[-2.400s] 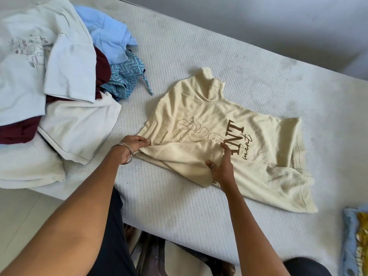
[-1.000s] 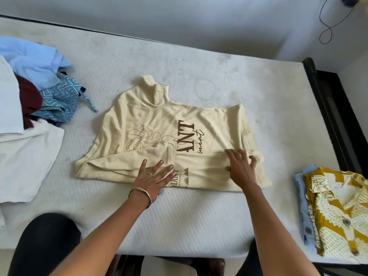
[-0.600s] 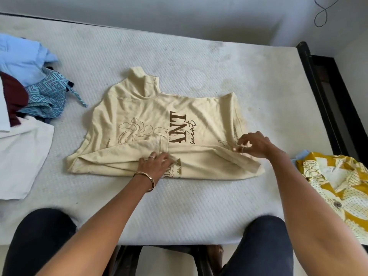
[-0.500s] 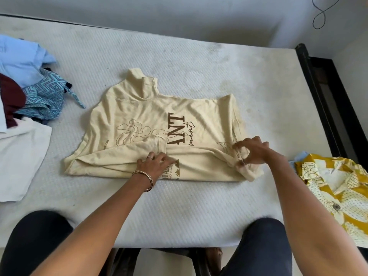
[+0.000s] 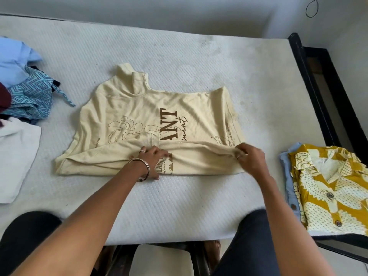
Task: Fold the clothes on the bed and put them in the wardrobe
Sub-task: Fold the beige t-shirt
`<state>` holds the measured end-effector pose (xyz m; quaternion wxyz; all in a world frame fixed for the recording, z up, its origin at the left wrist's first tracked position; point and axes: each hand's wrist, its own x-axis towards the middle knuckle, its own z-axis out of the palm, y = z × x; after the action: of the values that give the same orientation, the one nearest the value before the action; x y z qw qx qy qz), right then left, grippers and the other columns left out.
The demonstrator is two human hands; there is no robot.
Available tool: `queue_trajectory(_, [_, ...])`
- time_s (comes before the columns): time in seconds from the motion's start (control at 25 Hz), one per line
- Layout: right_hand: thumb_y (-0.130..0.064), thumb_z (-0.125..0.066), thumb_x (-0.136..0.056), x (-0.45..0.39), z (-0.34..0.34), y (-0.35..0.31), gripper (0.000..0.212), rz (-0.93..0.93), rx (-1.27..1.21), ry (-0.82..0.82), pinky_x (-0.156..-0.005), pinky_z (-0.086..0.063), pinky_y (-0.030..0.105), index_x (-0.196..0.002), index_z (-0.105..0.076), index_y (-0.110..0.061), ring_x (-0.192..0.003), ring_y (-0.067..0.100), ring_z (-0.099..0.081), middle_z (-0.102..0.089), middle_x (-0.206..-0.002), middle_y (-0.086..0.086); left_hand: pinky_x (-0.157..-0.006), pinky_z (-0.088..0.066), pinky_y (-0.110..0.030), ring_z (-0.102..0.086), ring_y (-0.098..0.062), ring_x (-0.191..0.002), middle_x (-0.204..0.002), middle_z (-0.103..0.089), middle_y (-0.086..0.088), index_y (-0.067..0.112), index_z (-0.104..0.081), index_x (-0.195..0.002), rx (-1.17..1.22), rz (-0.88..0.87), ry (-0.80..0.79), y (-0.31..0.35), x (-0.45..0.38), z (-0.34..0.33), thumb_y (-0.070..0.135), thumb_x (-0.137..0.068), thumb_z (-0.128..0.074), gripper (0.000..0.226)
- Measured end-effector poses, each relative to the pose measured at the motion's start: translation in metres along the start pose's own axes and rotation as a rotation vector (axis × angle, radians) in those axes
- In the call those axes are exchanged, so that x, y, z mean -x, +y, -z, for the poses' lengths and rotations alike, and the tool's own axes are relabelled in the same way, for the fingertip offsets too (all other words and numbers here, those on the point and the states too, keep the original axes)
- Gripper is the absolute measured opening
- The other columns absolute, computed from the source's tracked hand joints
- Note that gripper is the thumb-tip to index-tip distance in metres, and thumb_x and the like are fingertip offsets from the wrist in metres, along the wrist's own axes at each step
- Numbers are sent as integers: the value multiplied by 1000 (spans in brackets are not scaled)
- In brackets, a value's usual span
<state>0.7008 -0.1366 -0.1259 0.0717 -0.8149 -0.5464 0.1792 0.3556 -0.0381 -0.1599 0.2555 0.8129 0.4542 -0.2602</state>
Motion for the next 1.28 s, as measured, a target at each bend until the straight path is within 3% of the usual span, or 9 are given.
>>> queue_trajectory(0.12, [-20, -56, -94, -33, 28, -7, 21, -185, -306, 163, -73, -42, 31, -112, -65, -15, -86, 28, -60, -69, -95, 12, -108, -30, -57, -19, -38, -136, -151, -20, 4, 51, -14, -140, 13, 21, -22, -3, -3, -3, 47, -68, -77, 95])
queue_trajectory(0.24, [-46, -57, -95, -48, 20, -6, 41, -364, -556, 103, -87, -51, 38, -122, -59, -16, -103, 28, -61, -67, -107, 12, -110, -28, -55, -17, -38, -138, -153, -16, 6, 50, -15, -141, 30, 18, -39, -2, -2, -4, 45, -69, -76, 95])
queue_trajectory(0.48, [-54, -77, -75, -21, -4, 32, 50, -442, -400, -116, -86, -45, 43, -110, -61, -23, -101, 22, -58, -65, -102, -2, -111, -29, -53, -16, -36, -138, -153, -15, 8, 51, -14, -142, 48, 13, -51, -5, -2, -4, 41, -71, -76, 95])
queue_trajectory(0.64, [-48, -67, -86, -9, 3, 44, 34, -457, -551, 49, -65, -48, 36, -105, -60, -20, -80, 22, -58, -67, -104, 13, -111, -29, -52, -18, -35, -137, -152, -16, 6, 51, -14, -142, 42, 5, -54, -6, -3, -4, 42, -71, -74, 93])
queue_trajectory(0.84, [-28, -52, -100, 8, -5, 45, 20, -502, -201, -77, -84, -45, 45, -116, -48, -17, -88, 28, -54, -62, -106, 18, -108, -33, -45, -21, -31, -135, -152, -14, 8, 53, -8, -143, -16, -25, -24, -2, 12, 1, 38, -75, -70, 93])
queue_trajectory(0.96, [-20, -50, -99, 8, -15, 22, 24, -597, 24, 120, -95, -35, 51, -122, -48, -16, -109, 36, -53, -60, -118, 18, -104, -31, -51, -30, -26, -133, -147, -21, 10, 55, -11, -143, -160, -1, 133, 4, 28, -2, 38, -81, -67, 85])
queue_trajectory(1.04, [-22, -51, -96, 5, -26, -7, 21, -432, 52, 333, -88, -37, 47, -115, -56, -13, -110, 36, -50, -58, -117, 15, -101, -33, -49, -43, -23, -124, -138, -38, 5, 47, -25, -142, -293, -58, 268, 10, 31, -14, 34, -81, -70, 76])
queue_trajectory(1.16, [-28, -57, -92, 4, -50, -44, 20, 242, 29, 38, -91, -39, 46, -110, -65, -22, -113, 28, -49, -58, -119, 0, -68, -49, -32, -64, -18, -84, -97, -65, 3, 26, -64, -113, -343, -240, 374, 21, 28, -26, 13, -58, -85, 61])
queue_trajectory(1.28, [-22, -60, -89, -5, -60, -51, 28, 85, 46, 57, -100, -23, 49, -113, -65, -35, -126, 26, -39, -50, -133, -7, -70, -50, -31, -62, -18, -86, -98, -63, 3, 25, -63, -116, -176, -326, 228, 19, 20, -8, 15, -76, -70, 43])
